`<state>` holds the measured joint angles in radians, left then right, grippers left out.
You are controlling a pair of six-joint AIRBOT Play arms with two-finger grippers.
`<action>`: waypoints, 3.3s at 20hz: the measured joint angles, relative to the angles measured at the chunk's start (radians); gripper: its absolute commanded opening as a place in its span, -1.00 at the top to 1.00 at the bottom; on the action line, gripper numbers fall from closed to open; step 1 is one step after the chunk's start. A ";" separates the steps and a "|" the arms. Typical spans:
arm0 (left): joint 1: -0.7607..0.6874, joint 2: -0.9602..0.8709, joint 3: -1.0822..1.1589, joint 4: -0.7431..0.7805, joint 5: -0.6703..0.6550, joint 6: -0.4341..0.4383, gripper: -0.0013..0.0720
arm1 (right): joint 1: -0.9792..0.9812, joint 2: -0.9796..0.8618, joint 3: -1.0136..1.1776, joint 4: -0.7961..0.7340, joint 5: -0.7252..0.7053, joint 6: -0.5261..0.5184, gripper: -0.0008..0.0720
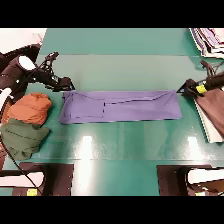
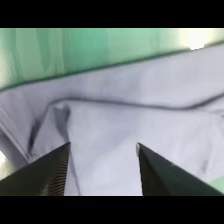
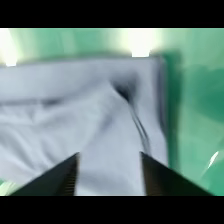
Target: Fold the shirts.
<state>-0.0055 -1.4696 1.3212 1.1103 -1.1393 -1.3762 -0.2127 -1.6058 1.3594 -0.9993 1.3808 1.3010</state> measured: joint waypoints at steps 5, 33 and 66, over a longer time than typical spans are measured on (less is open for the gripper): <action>-0.002 0.005 0.013 -0.079 -0.036 -0.009 0.87 | -0.101 -0.024 -0.130 0.058 0.036 -0.050 -0.50; -0.533 -0.370 0.219 -0.232 0.232 -0.093 0.90 | 0.445 0.175 0.359 0.286 0.045 0.014 0.94; 0.196 0.150 0.300 0.047 -0.096 -0.082 0.90 | 0.674 -0.065 0.127 0.134 -0.181 0.024 -0.85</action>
<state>0.1909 -1.3193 1.6211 1.1572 -1.2354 -1.4582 0.4614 -1.6707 1.4860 -0.8650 1.1995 1.3254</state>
